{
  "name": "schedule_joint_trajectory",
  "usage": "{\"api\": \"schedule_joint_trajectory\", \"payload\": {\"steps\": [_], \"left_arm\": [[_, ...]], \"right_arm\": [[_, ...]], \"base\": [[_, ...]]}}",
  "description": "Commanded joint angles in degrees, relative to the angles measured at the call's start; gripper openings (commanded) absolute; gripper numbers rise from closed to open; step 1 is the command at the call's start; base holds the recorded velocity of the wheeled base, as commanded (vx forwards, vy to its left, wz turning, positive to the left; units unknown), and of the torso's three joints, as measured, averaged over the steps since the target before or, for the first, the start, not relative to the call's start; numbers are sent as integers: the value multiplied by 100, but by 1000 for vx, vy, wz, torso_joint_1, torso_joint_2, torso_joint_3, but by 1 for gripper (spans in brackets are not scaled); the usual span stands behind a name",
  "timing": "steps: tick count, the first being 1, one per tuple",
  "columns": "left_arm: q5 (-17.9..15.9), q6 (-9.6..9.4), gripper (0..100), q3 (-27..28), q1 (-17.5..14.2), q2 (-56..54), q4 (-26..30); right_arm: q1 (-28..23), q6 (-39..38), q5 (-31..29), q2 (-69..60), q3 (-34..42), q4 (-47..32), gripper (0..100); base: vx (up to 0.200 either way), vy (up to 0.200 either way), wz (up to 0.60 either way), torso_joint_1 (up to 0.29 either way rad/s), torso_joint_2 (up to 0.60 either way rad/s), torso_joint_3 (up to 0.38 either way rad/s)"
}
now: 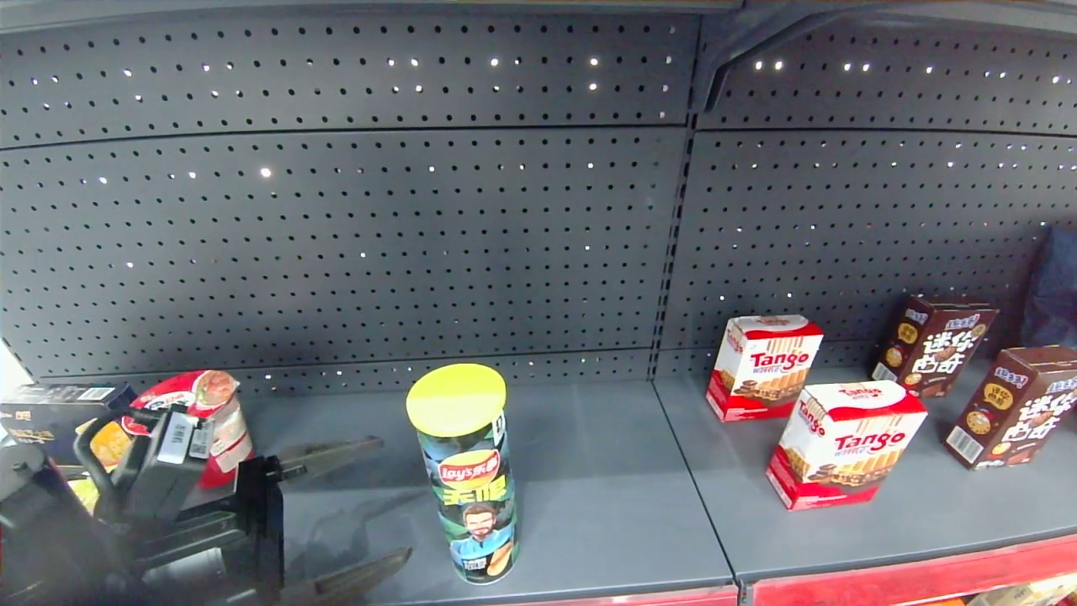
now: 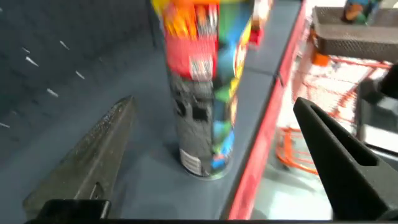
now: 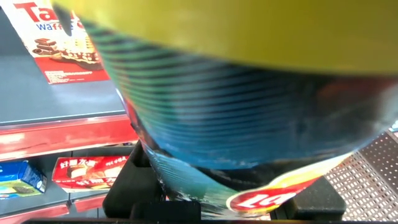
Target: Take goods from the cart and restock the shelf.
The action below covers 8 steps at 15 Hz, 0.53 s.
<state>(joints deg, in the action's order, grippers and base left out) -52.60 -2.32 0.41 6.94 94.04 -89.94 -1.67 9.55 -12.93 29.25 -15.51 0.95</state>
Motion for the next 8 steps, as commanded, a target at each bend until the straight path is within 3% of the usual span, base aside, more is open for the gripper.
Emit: {"api": "schedule_joint_trajectory", "payload": {"steps": [1,3,4,5,6,8], "left_arm": [[48,82,100,73,-237,-720,-6],[277,302,100,161,-289,-1230,-6],[365,311,100,196,-289,-1353,-6],[699,320,100,275,-430,-1643,-6],[883,311,100,266,-711,-1889,12],[910,293,100,29,-1485,-2223,29]], "right_arm": [[0,3,-7,-15,4,2,0],[9,3,-95,-68,21,-7,0],[0,3,-86,-94,39,-7,0],[9,3,-95,-130,48,-7,0],[-18,3,-113,-130,57,-7,0],[-70,30,-104,-209,127,-7,0]], "base": [[0,0,0,0,0,0],[0,0,0,0,0,0],[0,0,0,0,0,0],[0,0,0,0,0,0],[0,0,0,0,0,0],[0,0,0,0,0,0]]}}
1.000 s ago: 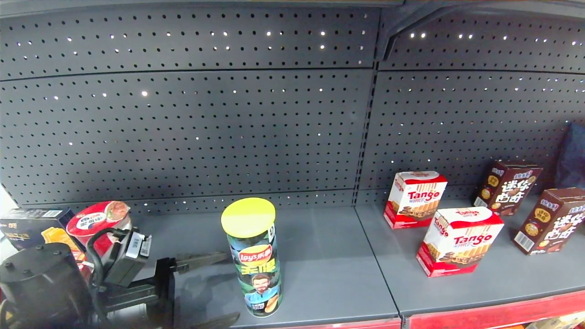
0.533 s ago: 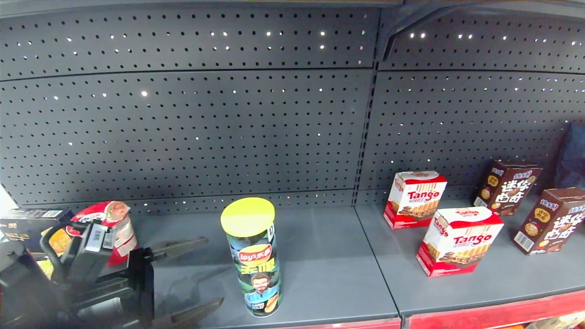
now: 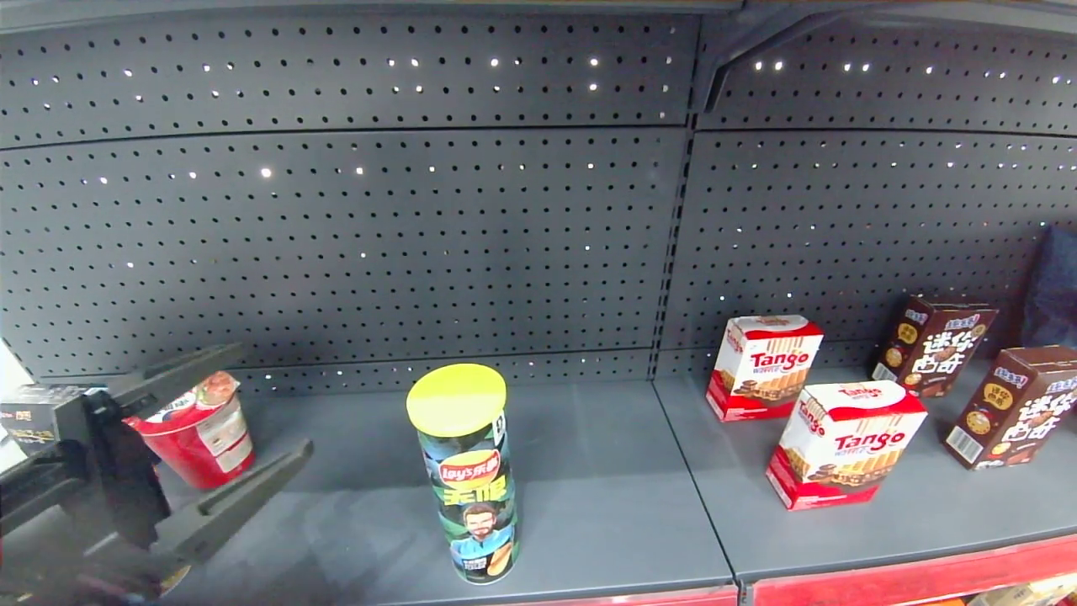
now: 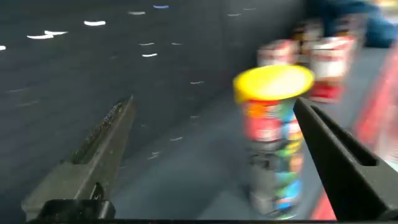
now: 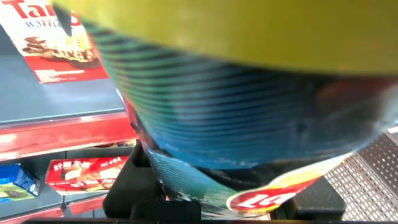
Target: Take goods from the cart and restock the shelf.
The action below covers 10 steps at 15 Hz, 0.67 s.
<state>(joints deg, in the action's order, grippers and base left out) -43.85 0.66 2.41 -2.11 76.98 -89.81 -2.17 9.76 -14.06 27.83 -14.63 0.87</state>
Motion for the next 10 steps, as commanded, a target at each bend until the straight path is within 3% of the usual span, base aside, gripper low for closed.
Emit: {"api": "schedule_joint_trajectory", "payload": {"steps": [1,2,3,4,7,8,10], "left_arm": [[34,-31,100,-233,-1099,-693,121],[34,-39,100,-233,-1371,-817,271],[43,-31,100,-241,-1898,-1282,798],[175,-31,100,-241,-2048,-1757,1440],[975,84,100,-241,-2092,-3225,3189],[1274,233,100,-224,-2092,-4315,4279],[1555,268,100,-224,-2101,-5571,5571]], "right_arm": [[-29,8,-1,-76,48,1,0],[-29,8,-1,-76,48,1,0],[-47,17,-1,-76,48,1,0],[-64,17,8,-76,39,1,0],[-47,17,43,-85,13,19,0],[-47,8,70,-59,-31,28,0],[-38,8,78,-32,-31,28,0]], "base": [[0,0,0,0,0,0],[0,0,0,0,0,0],[0,0,0,0,0,0],[0,0,0,0,0,0],[0,0,0,0,0,0],[0,0,0,0,0,0],[0,0,0,0,0,0]]}}
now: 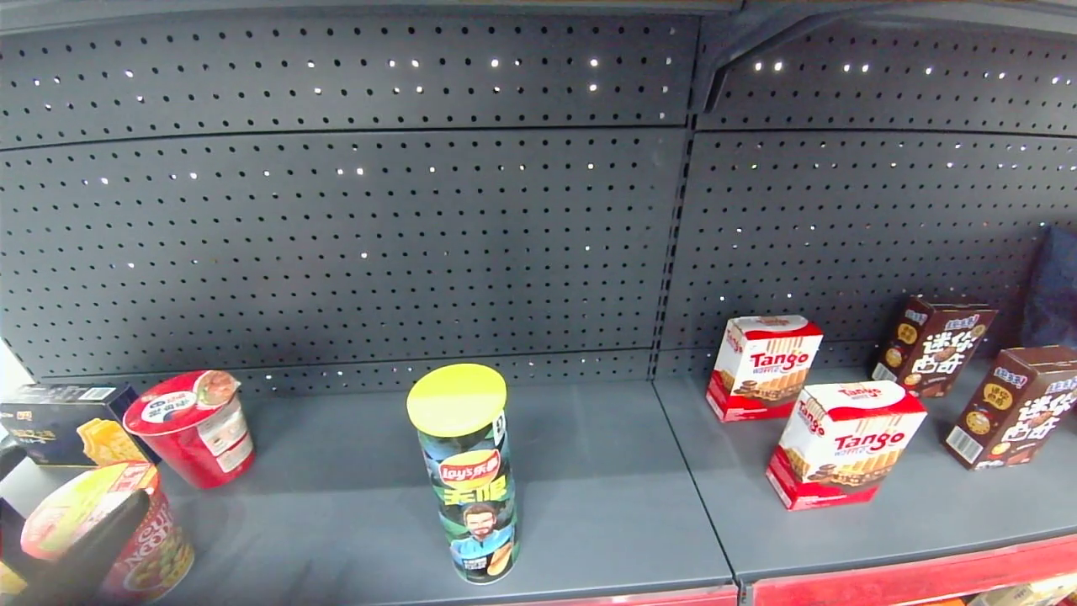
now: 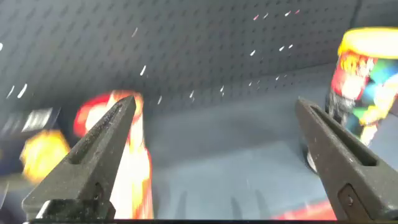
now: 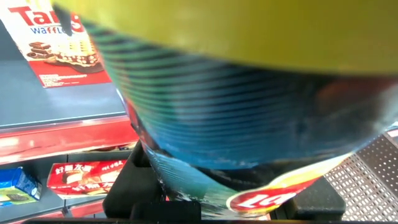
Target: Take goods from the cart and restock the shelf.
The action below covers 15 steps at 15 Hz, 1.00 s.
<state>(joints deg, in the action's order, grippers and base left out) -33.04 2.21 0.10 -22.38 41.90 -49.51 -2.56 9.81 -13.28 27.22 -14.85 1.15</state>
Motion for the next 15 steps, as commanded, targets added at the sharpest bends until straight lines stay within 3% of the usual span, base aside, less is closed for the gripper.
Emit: {"api": "schedule_joint_trajectory", "payload": {"steps": [1,2,3,4,6,7,8,10,12,13,15], "left_arm": [[728,113,100,34,-82,-3381,2973],[869,78,100,87,-100,-4190,4019],[1309,-291,100,69,-240,-4190,4441],[1845,-379,100,-1,-275,-4190,4476],[2838,-282,100,-1,-311,-4190,4713],[3225,-379,100,-10,-328,-4190,4836],[3787,-326,100,-10,-425,-4190,4995],[3682,-335,100,-10,-504,-4190,4951],[3690,-194,100,-10,-504,-4190,4951],[3690,-98,100,-10,-504,-4190,4951],[3690,-98,100,-10,-504,-4190,4951]], "right_arm": [[10,-15,0,29,8,0,0],[19,-23,0,11,8,0,0],[27,-23,0,2,26,0,0],[36,-23,0,-15,52,0,0],[36,-23,-8,-24,70,0,0],[27,-23,0,-24,70,0,0],[45,-23,0,-33,79,0,0],[54,-23,97,-41,35,8,0],[63,-23,387,-77,-53,17,0],[71,-15,809,-121,-255,-18,0],[151,-15,1574,99,-721,-35,0]], "base": [[0,0,0,0,0,0],[0,0,0,0,0,0],[0,0,0,0,0,0],[0,0,0,0,0,0],[0,0,0,0,0,0],[0,0,0,0,0,0],[0,0,0,0,0,0],[0,0,0,0,0,0],[0,0,0,0,0,0],[0,0,0,0,0,0],[0,0,0,0,0,0]]}}
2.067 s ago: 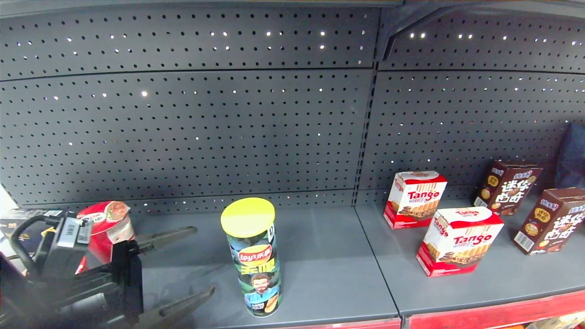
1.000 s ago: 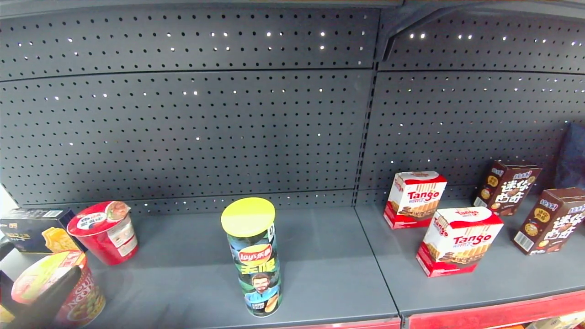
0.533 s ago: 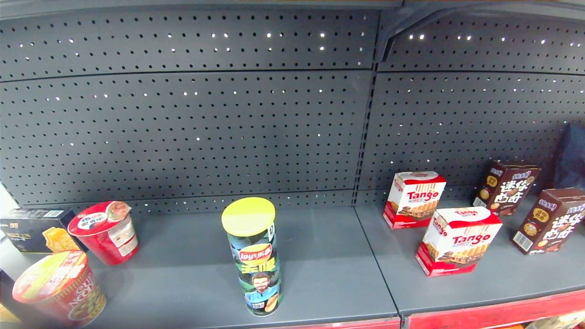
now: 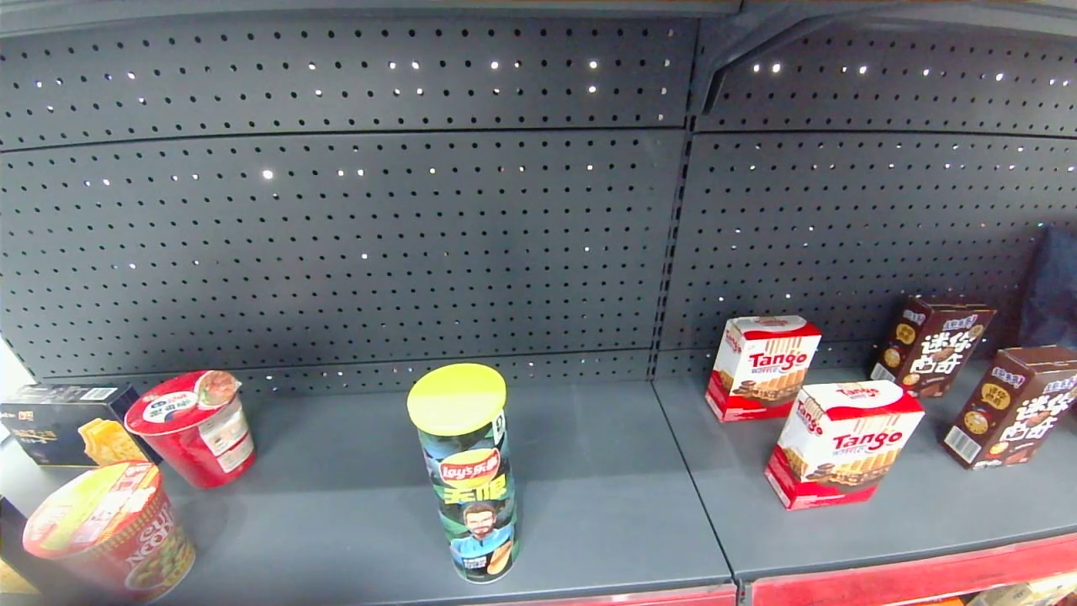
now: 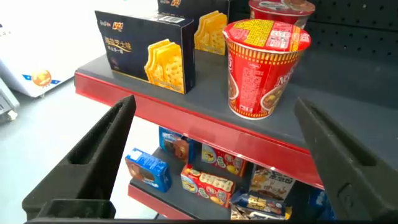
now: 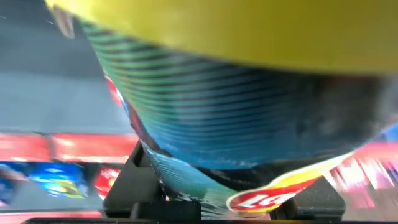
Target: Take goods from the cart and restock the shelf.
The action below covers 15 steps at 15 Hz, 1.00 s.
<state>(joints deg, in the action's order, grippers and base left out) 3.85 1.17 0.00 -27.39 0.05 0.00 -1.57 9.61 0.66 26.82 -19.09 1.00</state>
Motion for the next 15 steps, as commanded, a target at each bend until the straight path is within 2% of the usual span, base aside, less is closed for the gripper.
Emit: {"api": "schedule_joint_trajectory", "payload": {"steps": [1,2,4,6,10,15], "left_arm": [[1,6,100,0,-3,-5,0],[10,6,100,0,-3,-5,-9],[1,6,100,0,-3,-5,-9],[1,6,100,0,-3,-5,-9],[1,6,100,0,-3,-5,-9],[1,6,100,0,-3,-5,-9]], "right_arm": [[96,6,426,298,-499,-12,0],[228,6,831,605,-833,-12,0],[456,-11,1147,1229,-1246,6,0],[702,-205,1253,1836,-1519,49,0],[1643,-952,1279,2741,-2257,436,0],[2231,-987,1253,3717,-2565,1192,0]], "base": [[0,0,0,0,0,0],[0,0,0,0,0,0],[0,0,0,0,0,0],[0,0,0,0,0,0],[0,0,0,0,0,0],[0,0,0,0,0,0]]}}
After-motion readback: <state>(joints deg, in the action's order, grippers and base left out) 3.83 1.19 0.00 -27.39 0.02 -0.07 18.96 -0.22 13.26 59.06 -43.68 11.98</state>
